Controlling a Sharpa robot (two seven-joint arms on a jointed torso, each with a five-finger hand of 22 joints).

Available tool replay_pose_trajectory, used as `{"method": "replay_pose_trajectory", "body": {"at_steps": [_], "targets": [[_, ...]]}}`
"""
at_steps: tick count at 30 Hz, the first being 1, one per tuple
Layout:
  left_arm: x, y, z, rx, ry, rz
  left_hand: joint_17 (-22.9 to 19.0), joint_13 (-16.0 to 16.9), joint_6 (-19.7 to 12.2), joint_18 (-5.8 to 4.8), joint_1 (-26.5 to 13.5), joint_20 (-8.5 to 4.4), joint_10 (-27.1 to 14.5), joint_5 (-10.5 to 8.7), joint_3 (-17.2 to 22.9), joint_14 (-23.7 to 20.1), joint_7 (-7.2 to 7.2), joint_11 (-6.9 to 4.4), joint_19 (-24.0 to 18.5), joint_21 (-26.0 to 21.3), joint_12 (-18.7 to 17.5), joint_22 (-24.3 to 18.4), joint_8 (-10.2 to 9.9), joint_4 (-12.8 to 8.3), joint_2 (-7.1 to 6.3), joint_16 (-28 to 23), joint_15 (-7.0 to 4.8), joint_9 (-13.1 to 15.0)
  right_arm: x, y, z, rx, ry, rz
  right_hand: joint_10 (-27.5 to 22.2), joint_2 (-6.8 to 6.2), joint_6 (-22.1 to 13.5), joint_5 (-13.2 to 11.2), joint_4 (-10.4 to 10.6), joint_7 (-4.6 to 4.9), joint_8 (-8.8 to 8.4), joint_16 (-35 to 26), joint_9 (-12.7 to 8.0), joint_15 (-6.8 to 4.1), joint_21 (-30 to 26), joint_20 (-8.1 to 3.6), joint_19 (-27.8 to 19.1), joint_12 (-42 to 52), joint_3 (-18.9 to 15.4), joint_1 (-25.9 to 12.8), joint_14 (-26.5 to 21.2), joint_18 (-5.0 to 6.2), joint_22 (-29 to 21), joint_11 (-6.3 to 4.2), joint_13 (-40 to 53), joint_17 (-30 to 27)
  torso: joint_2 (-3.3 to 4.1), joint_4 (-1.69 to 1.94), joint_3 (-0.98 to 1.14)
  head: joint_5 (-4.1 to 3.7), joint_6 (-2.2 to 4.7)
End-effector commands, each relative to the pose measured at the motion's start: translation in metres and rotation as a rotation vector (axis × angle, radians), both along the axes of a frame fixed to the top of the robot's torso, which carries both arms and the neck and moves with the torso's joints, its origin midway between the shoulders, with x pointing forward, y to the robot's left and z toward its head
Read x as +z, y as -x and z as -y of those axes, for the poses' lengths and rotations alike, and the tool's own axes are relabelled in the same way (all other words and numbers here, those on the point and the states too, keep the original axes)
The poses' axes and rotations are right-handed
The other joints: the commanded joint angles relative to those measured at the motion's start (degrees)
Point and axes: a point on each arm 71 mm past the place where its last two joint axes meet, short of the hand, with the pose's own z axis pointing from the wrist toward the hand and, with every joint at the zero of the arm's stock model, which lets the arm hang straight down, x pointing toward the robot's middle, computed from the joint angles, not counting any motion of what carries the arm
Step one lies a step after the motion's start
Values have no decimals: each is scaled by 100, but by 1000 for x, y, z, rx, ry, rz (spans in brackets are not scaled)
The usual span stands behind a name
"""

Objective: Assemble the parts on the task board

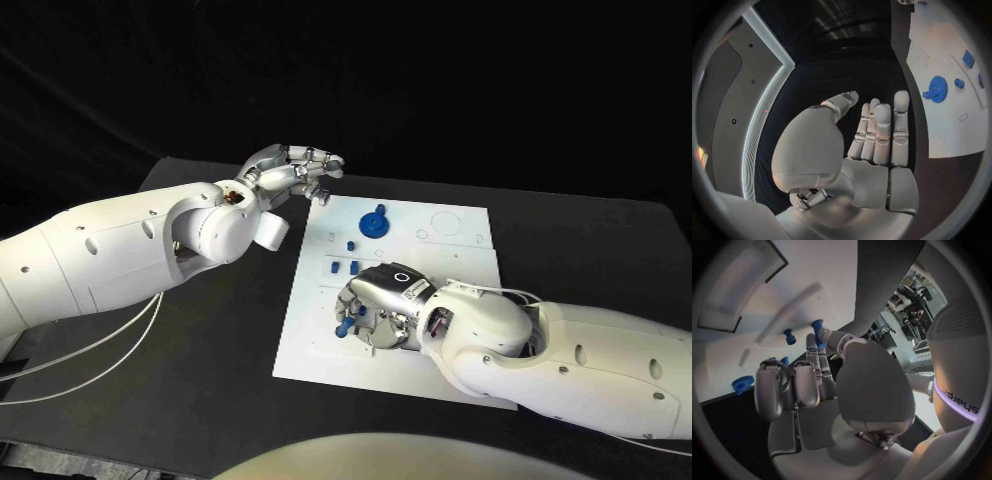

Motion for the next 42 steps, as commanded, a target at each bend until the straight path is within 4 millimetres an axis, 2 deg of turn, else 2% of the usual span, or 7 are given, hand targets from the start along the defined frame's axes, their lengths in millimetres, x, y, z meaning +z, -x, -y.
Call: {"method": "replay_pose_trajectory", "body": {"at_steps": [1, 9, 23, 27, 29, 34, 42], "targets": [[1, 1, 2, -16, 11, -2, -4, -5, -41, 108, -37, 28, -40, -15, 16, -44, -9, 19, -4, -32, 38, -4, 11, 2, 16, 7, 10, 5, -2, 2, -2, 13, 35, 8, 7, 23, -11, 18, -35, 3, 24, 2, 230, -13, -37, -13, -7, -51, 11, -79, 88, -105, 775, 15, 8, -9, -1, -5, -2, 3, -1], [1, 1, 2, -16, 11, -3, -4, -5, -41, 108, -37, 28, -40, -15, 16, -44, -9, 19, -4, -32, 38, -4, 11, 2, 16, 7, 10, 5, -3, 2, -5, 12, 37, 12, -233, -372, -759, 189, 58, 158, -378, -6, 101, 94, -91, 81, -34, -268, -243, -579, 71, -96, 763, 141, 40, -64, -1, -2, -2, -8, -1], [1, 1, 1, -18, 10, -4, -4, -5, -41, 108, -37, 28, -40, -15, 16, -44, -9, 19, -4, -32, 38, -4, 11, 2, 16, 7, 10, 5, 4, 2, 3, -34, -45, 61, -277, -411, -1101, 213, 29, 151, -558, 5, -18, 79, -105, 79, -35, -282, -432, -646, 67, -92, 768, 119, 87, -69, -1, -2, 4, -30, 0], [1, 1, 1, -17, 10, -4, -4, -5, -41, 108, -37, 28, -40, -15, 16, -44, -9, 19, -4, -32, 38, -4, 11, 2, 16, 7, 10, 5, 12, 4, 13, -63, -118, 84, -354, -252, -1369, 363, 166, 67, -672, -36, -191, 45, -171, 51, -51, -264, -1488, -593, 45, -82, 752, 85, 204, -167, -3, -6, 7, -55, 14], [1, 1, 0, -16, 10, -5, -4, -5, -41, 108, -37, 28, -40, -15, 16, -44, -9, 19, -4, -32, 38, -4, 11, 2, 16, 7, 10, 5, 18, 3, 22, -87, -164, 90, -359, -167, -1241, 367, 294, 105, -593, -108, -219, 48, -275, 49, -97, -250, -1837, -465, 13, -58, 699, 85, 260, -306, -6, -6, 4, -81, 24], [0, 1, -1, -14, 8, -5, -15, -5, -49, 108, -39, 30, -52, -16, 14, -51, -8, 21, 0, -41, 46, -6, 19, 1, 17, 11, 12, 8, 33, -8, 59, -215, -256, 2, -65, -97, -727, 417, 460, 160, -332, -144, -173, 56, -363, 51, -126, -104, -1848, -311, 9, -42, 661, 104, 375, -372, -16, -11, -2, -191, 50], [0, 3, -1, -13, 7, -6, -24, -5, -49, 108, -43, 31, -59, -18, 10, -57, -7, 23, 0, -44, 46, -7, 21, 1, 12, 8, 13, 9, 34, -22, 140, -501, -254, -267, 767, -244, -399, 549, 956, -109, -99, 146, 124, -197, -50, -167, 62, 1222, -2058, -609, 149, -118, 882, -220, 1507, 134, -40, -59, -21, -472, 79]]}}
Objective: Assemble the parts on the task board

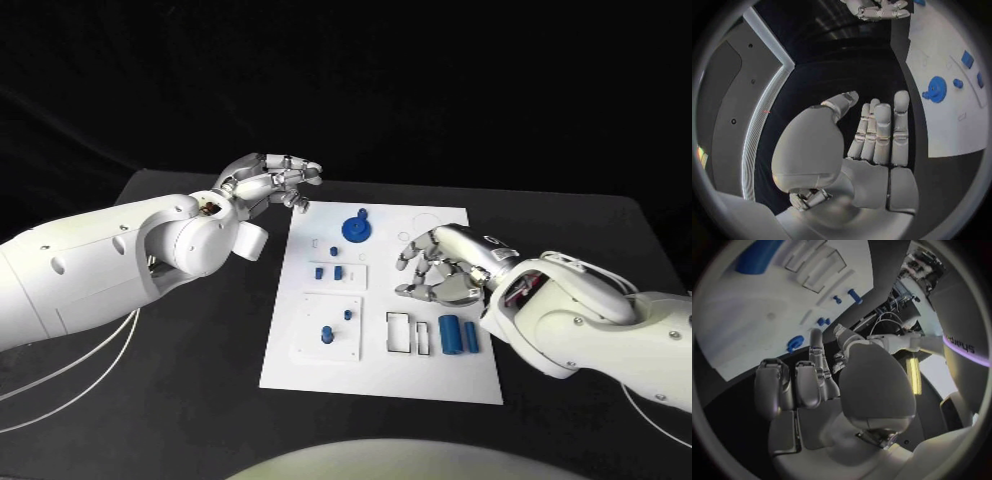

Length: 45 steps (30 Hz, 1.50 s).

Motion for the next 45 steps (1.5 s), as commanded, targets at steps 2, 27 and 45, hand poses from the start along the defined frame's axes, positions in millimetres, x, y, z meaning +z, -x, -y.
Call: {"method": "replay_pose_trajectory", "body": {"at_steps": [2, 27, 45], "targets": [[0, 1, 2, -15, 11, 0, -5, -5, -49, 108, -43, 31, -39, -18, 10, -36, -7, 3, 0, -22, 18, -7, 21, 1, 12, 8, -8, 5, -12, 3, 30, -130, -62, -246, -456, 24, 4, 307, 357, -64, 181, 340, 453, -134, 294, -135, 147, 2075, -537, -122, 227, -165, 1013, -171, 2063, 596, -22, -55, -12, -186, 8], [-3, 5, 0, -16, 10, -6, -6, -4, -50, 107, -51, 32, -48, -18, 4, -40, -6, 5, 1, -29, 23, -8, 28, 3, 8, 13, -5, 7, -44, 36, 74, -278, 213, -265, -330, 366, 113, 242, 384, -180, 308, 690, 1060, -130, 690, -150, 349, 4262, -1505, -569, 341, -263, 1271, -166, 4277, 1384, -37, -101, -13, -337, 3], [-4, 4, -1, -15, 6, -12, 1, -3, -53, 108, -54, 34, -56, -17, 3, -38, -6, 5, 2, -35, 29, -9, 34, 5, 10, 23, -4, 9, -52, 40, 61, -245, 209, -272, -203, 405, 161, 298, 381, -206, 344, 716, 1148, -147, 746, -164, 378, 4529, -1561, -615, 353, -277, 1301, -189, 4525, 1448, -42, -104, -13, -292, -27]]}}
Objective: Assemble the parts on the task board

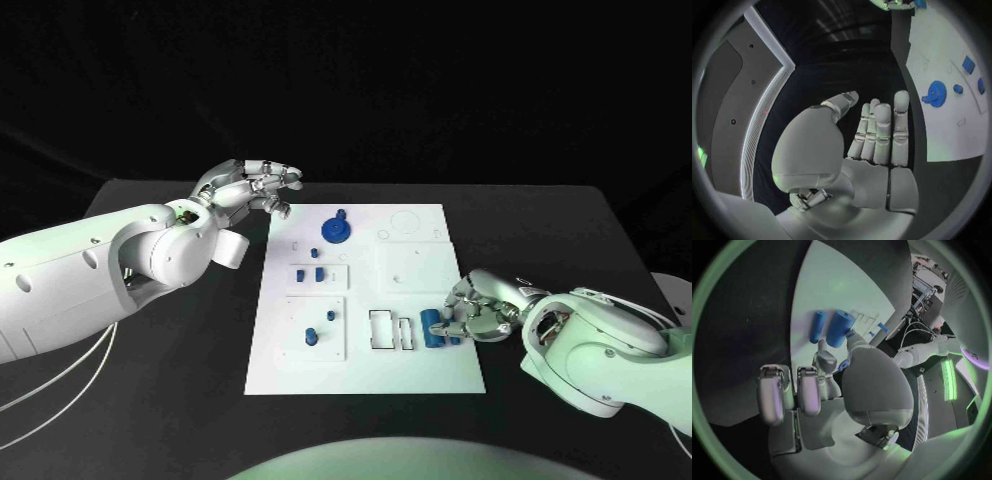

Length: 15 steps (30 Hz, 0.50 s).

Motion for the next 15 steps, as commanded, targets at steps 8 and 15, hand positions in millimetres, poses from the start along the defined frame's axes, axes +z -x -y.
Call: {"method": "replay_pose_trajectory", "body": {"at_steps": [8, 15], "targets": [[0, 0, 1, -14, 9, -4, 0, -3, -53, 107, -54, 34, -36, -17, 3, -38, -6, -15, 3, -38, 30, -10, 34, 5, 10, 23, -3, 5, -3, 1, -10, 36, 16, 8, 101, 2, 51, 66, -1, -8, 27, 36, 41, -37, 48, -50, 375, 133, -30, -26, 357, -84, 1306, -10, 107, 253, -2, 5, -9, 19, -7], [0, 1, 1, -15, 8, -5, -3, -3, -55, 107, -53, 35, -42, -16, 5, -40, -7, -15, 4, -42, 33, -10, 38, 4, 15, 26, -3, 6, -10, 2, -17, 50, 20, -10, 139, 14, 60, 85, -1, -14, 33, 45, 61, -41, 61, -54, 382, 217, -28, -15, 361, -87, 1313, -15, 183, 276, -3, 4, -11, 23, -12]]}}
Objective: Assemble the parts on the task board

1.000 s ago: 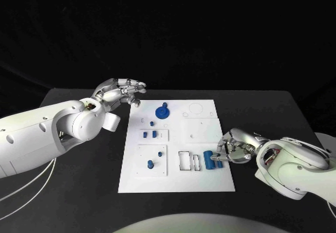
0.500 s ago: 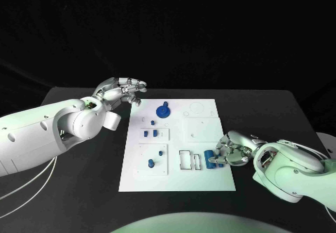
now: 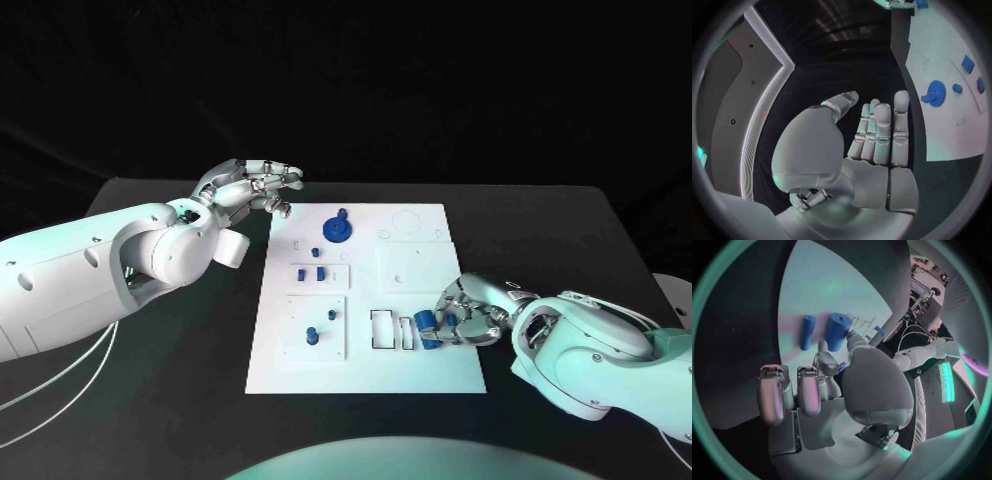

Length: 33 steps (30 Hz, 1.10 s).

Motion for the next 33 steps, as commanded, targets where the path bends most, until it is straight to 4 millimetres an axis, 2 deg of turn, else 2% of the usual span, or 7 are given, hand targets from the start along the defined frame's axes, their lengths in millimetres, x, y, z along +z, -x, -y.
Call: {"method": "replay_pose_trajectory", "body": {"at_steps": [1, 11, 16, 21, 27, 33], "targets": [[1, 1, 2, -16, 11, -2, -3, -3, -34, 107, -53, 35, -43, -16, 5, -40, 14, -15, 4, -20, 33, -5, 38, 4, 15, 26, -3, 7, -5, 1, -3, 16, 24, -12, 53, 17, 46, 35, 0, 2, 35, 26, 11, -43, 32, -55, 381, 48, -29, -14, 363, -94, 1313, 8, 32, 286, 0, 0, -5, 3, -5], [1, 1, 2, -16, 10, -3, -5, -3, -35, 108, -53, 35, -48, -16, 4, -41, 14, -14, 5, -23, 34, -5, 40, 4, 16, 28, -2, 7, -15, 2, -8, 26, 34, -51, 110, 59, 78, 169, -3, -21, 47, 44, 98, -61, 52, -74, 391, 210, 14, 87, 370, -100, 1328, -13, 190, 330, -4, -2, -6, 16, -20], [1, 2, 2, -16, 10, -3, -5, -3, -35, 108, -53, 35, -48, -16, 4, -41, 14, -14, 5, -23, 34, -5, 40, 4, 16, 28, -2, 7, -18, 2, -10, 22, 23, -79, 145, 84, 181, 186, 4, -53, 69, 48, 133, -80, 59, -88, 395, 283, -7, -14, 371, -102, 1334, -39, 262, 344, -7, 0, -8, 29, -17], [1, 2, 2, -16, 10, -3, -5, -3, -35, 108, -53, 35, -48, -16, 4, -41, 14, -14, 5, -23, 34, -5, 40, 4, 16, 28, -2, 7, -17, 1, -11, 4, 0, -67, 221, 136, 269, 495, -9, -96, 22, 91, 137, -119, 122, -127, 427, 428, 124, 139, 393, -118, 1366, -82, 408, 455, -5, -2, -3, 31, -16], [1, 2, 2, -14, 10, -3, 0, -3, -38, 108, -53, 36, -59, -15, 3, -39, 15, -12, 6, -26, 36, -5, 43, 2, 13, 34, -1, 8, -13, 2, -7, -49, -52, -40, 337, 178, 383, 824, -24, -146, -54, 170, 125, -159, 225, -166, 481, 647, 442, 443, 431, -145, 1413, -129, 624, 657, -7, -1, -1, 27, -19], [1, 2, 2, -13, 9, -3, -1, -3, -40, 107, -52, 37, -66, -15, 3, -40, 15, -11, 7, -28, 38, -5, 45, 1, 13, 37, 0, 9, -7, 2, -2, -111, -130, -77, 351, 129, 436, 1119, -28, -161, -114, 184, 124, -174, 232, -185, 485, 668, 720, 565, 435, -147, 1420, -145, 672, 692, -14, -7, -8, 19, -6]]}}
